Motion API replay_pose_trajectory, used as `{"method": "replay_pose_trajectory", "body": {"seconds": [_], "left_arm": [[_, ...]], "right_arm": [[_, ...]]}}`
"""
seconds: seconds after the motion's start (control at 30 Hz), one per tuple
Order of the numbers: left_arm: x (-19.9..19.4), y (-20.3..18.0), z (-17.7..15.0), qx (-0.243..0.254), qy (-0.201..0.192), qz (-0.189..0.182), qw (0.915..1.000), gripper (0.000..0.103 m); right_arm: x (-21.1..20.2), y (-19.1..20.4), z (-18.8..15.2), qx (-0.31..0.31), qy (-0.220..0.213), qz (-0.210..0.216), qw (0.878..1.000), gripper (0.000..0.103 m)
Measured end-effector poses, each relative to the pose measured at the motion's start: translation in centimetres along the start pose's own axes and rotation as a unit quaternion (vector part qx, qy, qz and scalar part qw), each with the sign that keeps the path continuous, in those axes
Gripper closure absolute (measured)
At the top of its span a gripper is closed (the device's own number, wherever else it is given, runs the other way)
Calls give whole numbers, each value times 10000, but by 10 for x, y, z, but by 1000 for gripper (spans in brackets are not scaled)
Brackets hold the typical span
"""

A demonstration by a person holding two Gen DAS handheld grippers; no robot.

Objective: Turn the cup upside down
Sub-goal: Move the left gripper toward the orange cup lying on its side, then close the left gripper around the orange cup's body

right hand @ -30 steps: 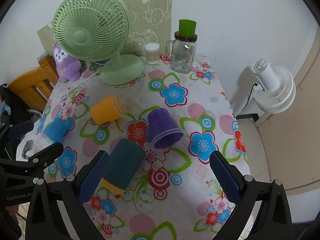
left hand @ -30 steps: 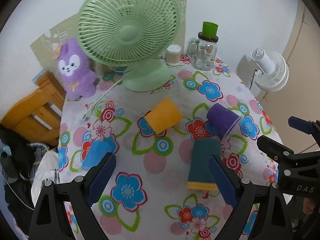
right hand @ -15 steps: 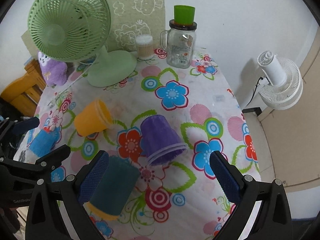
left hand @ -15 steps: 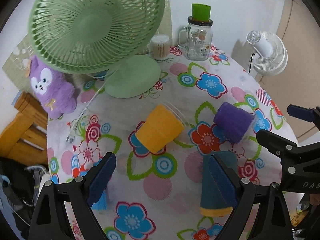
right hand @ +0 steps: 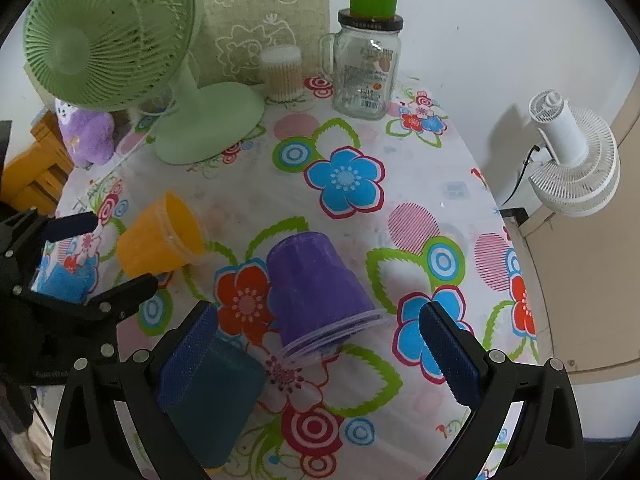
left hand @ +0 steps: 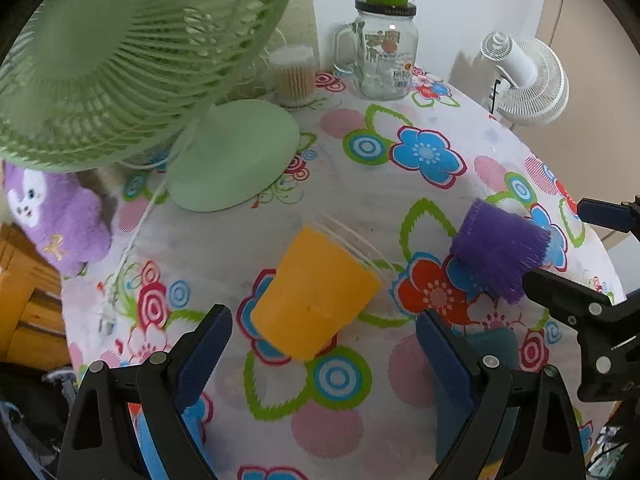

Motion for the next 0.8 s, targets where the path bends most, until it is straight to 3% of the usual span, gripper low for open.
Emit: {"method": "replay_pose_trajectory", "body": {"seconds": [0.27, 0.47, 0.57, 0.7, 0.8], "left_arm": [[35, -5, 4, 519, 112, -62, 9986, 8], [53, -3, 4, 509, 229, -228, 9982, 9], [57, -6, 3, 485, 231, -336, 9980, 15], [58, -9, -1, 381, 286, -510, 9976, 34], [56, -8, -2, 405, 234, -426, 9980, 38]], "right_arm": [[16, -4, 2, 125, 93, 38, 9999, 2], [26, 0, 3, 135, 162, 46, 9998, 2], [28, 1, 4, 127, 170, 49, 9998, 2], [30, 2, 5, 145, 182, 52, 9997, 2], [32, 3, 4, 145, 205, 60, 9997, 2]]}}
Point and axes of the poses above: each gripper's, at about its wrist camera, not at the fingertips, and x roughly the way its jaws point, y to its left, z to its top, the point moved 9 cm from there along x, roughly the way its jaws point, and after that the axes turned 6 degrees about -x, right-handed, at the moved point
